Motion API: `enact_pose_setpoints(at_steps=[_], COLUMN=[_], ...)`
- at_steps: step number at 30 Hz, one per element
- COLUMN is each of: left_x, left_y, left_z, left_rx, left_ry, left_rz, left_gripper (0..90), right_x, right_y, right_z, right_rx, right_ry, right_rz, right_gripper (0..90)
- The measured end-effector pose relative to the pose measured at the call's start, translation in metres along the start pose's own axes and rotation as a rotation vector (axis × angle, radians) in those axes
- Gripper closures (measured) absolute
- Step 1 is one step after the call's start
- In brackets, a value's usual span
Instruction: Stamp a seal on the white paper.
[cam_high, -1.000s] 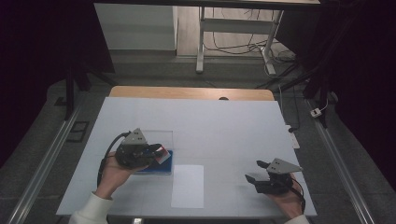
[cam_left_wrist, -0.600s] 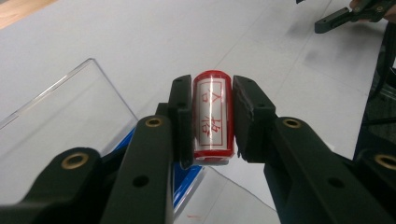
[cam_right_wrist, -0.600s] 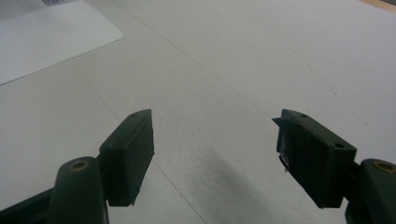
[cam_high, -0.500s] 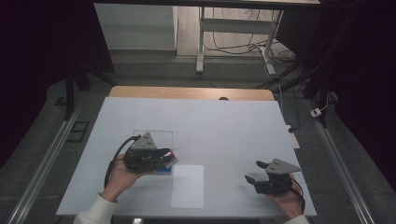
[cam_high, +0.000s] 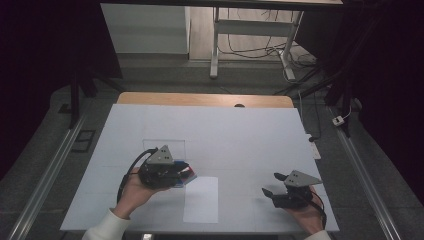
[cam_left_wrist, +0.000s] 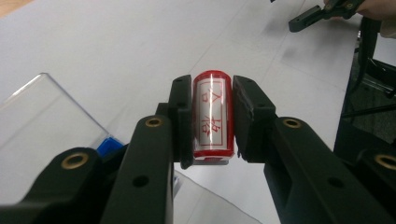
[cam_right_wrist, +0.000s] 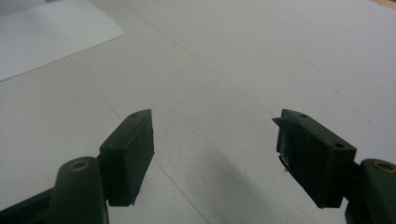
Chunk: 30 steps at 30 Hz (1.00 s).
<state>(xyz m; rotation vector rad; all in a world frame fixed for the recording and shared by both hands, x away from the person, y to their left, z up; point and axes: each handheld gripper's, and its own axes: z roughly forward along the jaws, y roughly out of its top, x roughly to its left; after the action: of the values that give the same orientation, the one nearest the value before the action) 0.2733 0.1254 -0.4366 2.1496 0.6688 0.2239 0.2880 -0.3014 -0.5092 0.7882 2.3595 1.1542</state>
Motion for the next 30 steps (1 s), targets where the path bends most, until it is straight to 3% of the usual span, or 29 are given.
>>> enact_pose_setpoints(at_steps=[15, 30], left_x=[-0.011, -0.021], left_y=[0.004, 0.003], left_z=[0.013, 0.034], left_rx=[0.012, 0.060], left_ry=[-0.042, -0.082], left_rz=[0.023, 0.040], left_gripper=[70.2, 70.1], right_x=[0.000, 0.001], right_y=[0.000, -0.001], right_z=[0.001, 0.002], right_rx=[-0.001, 0.007], right_ry=[0.005, 0.002], right_rz=[-0.001, -0.003], right_gripper=[27.7, 27.7])
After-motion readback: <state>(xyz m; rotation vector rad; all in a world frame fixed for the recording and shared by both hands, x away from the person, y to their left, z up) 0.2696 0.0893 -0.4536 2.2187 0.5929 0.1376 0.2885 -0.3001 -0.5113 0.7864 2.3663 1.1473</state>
